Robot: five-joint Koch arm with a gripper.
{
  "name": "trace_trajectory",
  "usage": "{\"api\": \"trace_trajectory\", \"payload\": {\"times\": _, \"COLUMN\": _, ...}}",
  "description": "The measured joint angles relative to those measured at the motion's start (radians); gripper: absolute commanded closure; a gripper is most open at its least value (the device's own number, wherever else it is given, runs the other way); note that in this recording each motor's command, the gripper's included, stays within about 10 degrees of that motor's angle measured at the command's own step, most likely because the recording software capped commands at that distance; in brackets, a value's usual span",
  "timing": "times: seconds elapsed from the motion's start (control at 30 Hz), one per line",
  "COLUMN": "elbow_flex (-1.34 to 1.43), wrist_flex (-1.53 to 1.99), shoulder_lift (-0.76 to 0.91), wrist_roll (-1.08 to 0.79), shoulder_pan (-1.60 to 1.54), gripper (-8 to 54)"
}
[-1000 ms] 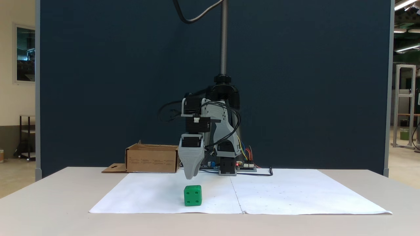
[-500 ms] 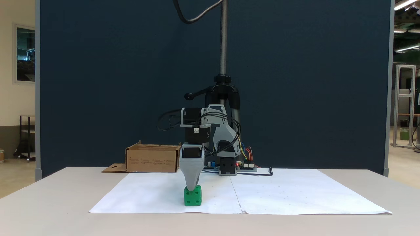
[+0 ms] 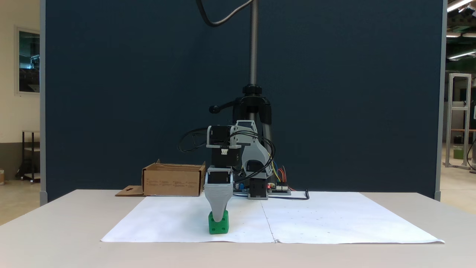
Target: Grasp a green dice and put it in the bin.
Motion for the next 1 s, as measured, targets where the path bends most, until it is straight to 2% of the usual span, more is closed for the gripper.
{"api": "trace_trajectory", "payload": {"times": 0.9, "elbow_flex": 0.0, "wrist_flex": -0.069, "shoulder_lift": -0.054, "wrist_roll": 0.0, "shoulder_pan": -0.002, "gripper": 4.1}}
{"api": "trace_trajectory", "payload": {"times": 1.0, "elbow_flex": 0.0, "wrist_flex": -0.072, "shoulder_lift": -0.058, "wrist_roll": 0.0, "shoulder_pan": -0.002, "gripper": 6.8}}
